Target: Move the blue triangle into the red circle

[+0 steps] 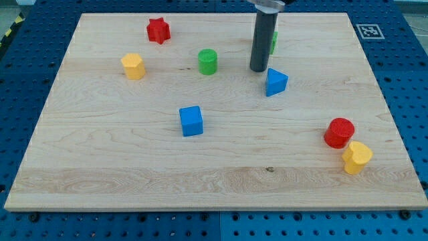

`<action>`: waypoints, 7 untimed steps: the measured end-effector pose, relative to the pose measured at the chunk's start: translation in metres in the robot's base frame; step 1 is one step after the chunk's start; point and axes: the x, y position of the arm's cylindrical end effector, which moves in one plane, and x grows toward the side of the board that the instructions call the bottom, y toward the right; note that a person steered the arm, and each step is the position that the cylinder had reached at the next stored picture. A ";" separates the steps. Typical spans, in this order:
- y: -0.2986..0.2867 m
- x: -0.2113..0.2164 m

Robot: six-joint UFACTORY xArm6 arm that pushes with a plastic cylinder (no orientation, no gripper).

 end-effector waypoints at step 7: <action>0.064 0.049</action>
